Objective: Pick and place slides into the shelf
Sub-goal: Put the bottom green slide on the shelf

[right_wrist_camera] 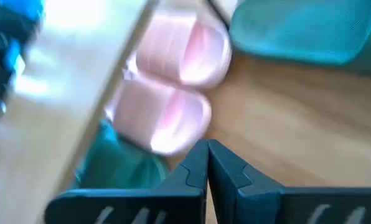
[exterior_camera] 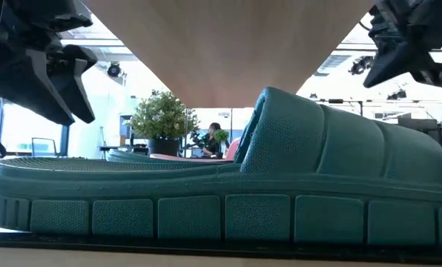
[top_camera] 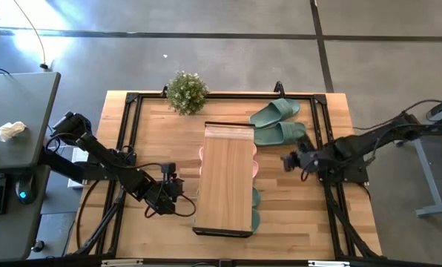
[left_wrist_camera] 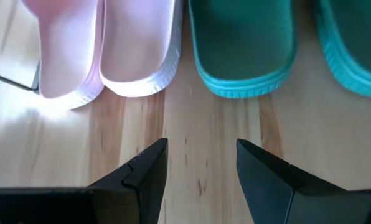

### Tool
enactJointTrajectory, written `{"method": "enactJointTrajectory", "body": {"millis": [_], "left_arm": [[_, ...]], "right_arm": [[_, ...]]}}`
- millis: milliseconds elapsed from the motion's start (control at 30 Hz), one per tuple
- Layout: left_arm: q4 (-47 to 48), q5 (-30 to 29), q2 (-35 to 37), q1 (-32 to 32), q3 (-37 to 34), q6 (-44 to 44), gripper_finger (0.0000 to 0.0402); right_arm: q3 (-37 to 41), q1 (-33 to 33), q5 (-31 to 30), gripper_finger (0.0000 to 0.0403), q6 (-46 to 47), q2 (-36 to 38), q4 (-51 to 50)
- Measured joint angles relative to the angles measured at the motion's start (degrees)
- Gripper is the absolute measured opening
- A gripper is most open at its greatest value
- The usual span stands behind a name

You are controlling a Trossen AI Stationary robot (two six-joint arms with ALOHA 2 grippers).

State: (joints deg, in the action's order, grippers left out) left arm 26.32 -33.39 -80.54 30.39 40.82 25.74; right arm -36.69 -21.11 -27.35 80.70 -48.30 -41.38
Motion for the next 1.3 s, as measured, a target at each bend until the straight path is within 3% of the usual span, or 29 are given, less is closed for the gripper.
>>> {"method": "enactJointTrajectory", "body": {"millis": [167,400,633,933,1300], "left_arm": [[0.4,-0.9,0.8,0.0,-0.1,-0.1,0.0175],[-0.1,-1.4,1.5,0.0,-0.1,-0.2,0.0175],[0.7,0.9,2.6,0.0,-0.1,-2.2,0.0175],[17.2,1.5,9.0,0.0,-0.1,2.3,0.0175],[16.4,1.0,23.4,0.0,-0.1,-4.2,0.0175]], "right_arm": [[0.0,7.9,0.7,0.0000,0.1,4.7,-2.1],[0.0,20.3,12.9,0.0001,-7.8,6.3,-4.1],[0.0,30.4,21.3,0.0001,-17.8,5.8,-0.4],[0.0,37.9,25.8,0.0001,-26.3,2.8,1.8],[-1.8,43.2,33.5,0.0001,-37.1,-4.4,5.8]]}}
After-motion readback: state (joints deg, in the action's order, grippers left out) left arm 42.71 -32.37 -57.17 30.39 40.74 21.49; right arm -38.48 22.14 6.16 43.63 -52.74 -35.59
